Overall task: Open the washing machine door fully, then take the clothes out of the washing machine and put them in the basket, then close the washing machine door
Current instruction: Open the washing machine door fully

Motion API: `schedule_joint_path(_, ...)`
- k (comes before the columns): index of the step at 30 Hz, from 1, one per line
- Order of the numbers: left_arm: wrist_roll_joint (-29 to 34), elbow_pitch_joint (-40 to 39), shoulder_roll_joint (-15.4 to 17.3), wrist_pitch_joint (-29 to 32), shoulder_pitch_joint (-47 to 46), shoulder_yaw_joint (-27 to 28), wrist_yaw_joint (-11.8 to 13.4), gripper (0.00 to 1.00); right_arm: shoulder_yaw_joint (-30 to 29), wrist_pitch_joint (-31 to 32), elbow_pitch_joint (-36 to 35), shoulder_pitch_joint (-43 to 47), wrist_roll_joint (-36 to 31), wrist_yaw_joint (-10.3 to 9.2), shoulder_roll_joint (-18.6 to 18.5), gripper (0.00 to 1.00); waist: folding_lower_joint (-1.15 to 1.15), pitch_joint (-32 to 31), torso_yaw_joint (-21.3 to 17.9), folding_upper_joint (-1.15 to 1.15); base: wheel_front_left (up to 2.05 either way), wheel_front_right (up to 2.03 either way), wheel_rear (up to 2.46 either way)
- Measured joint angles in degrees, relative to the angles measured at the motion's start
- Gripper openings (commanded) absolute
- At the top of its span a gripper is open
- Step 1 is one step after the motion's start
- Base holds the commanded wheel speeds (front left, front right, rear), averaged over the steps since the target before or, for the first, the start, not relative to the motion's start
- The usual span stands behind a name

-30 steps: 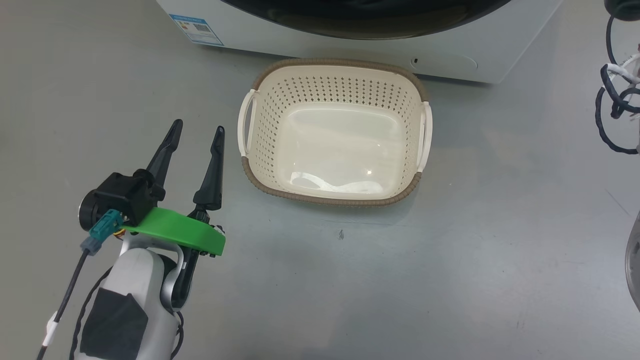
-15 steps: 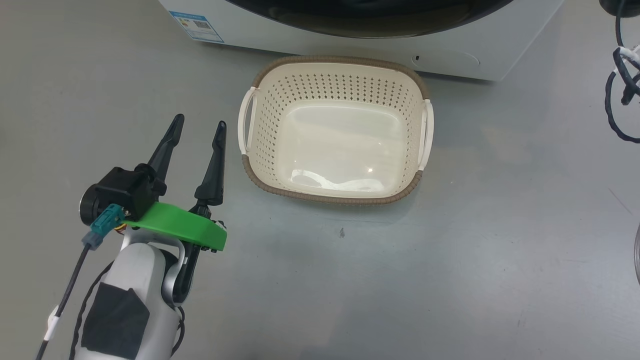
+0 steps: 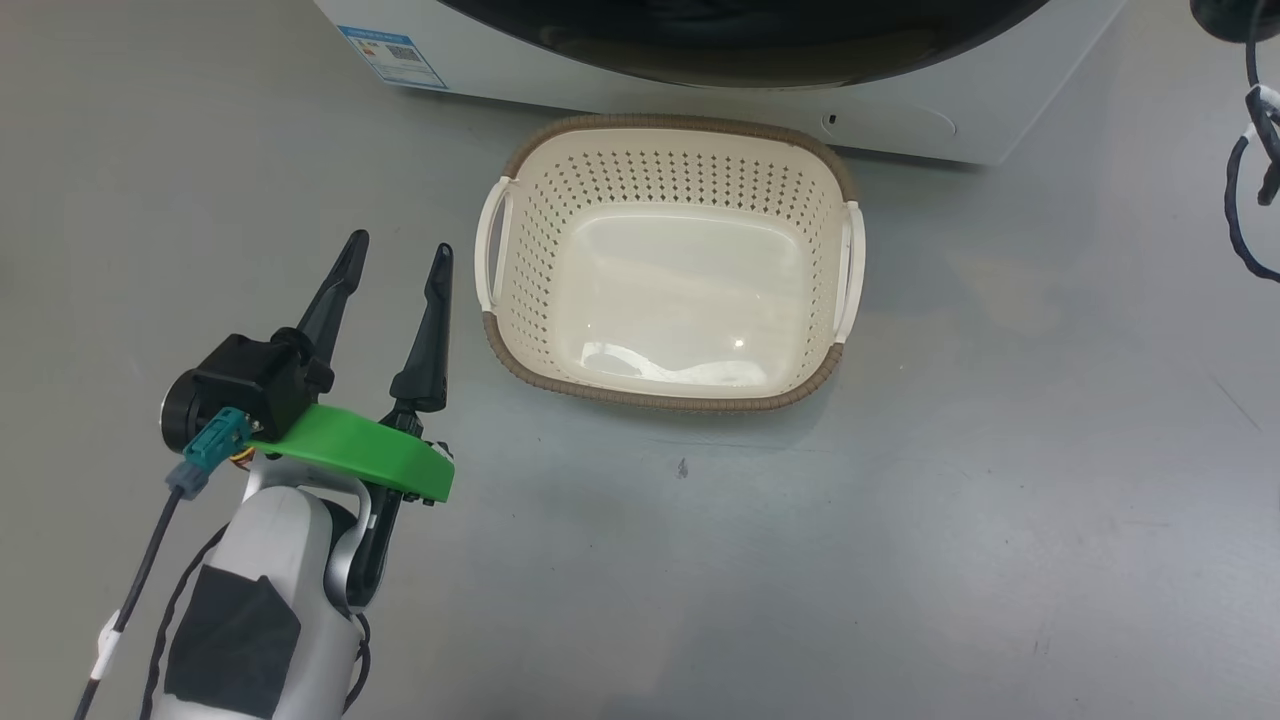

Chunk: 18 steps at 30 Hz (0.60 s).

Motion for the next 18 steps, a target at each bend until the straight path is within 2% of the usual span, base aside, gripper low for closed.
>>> schedule_joint_path(18,1.83,1.68,-0.14,0.00,0.13,0.18,-0.14,1.00,1.05,5.32,2.07,3.14,1.68,1.92,0.75,0.00,0.00,-3.44,-1.51,0.00,0.00,0.00,0.00)
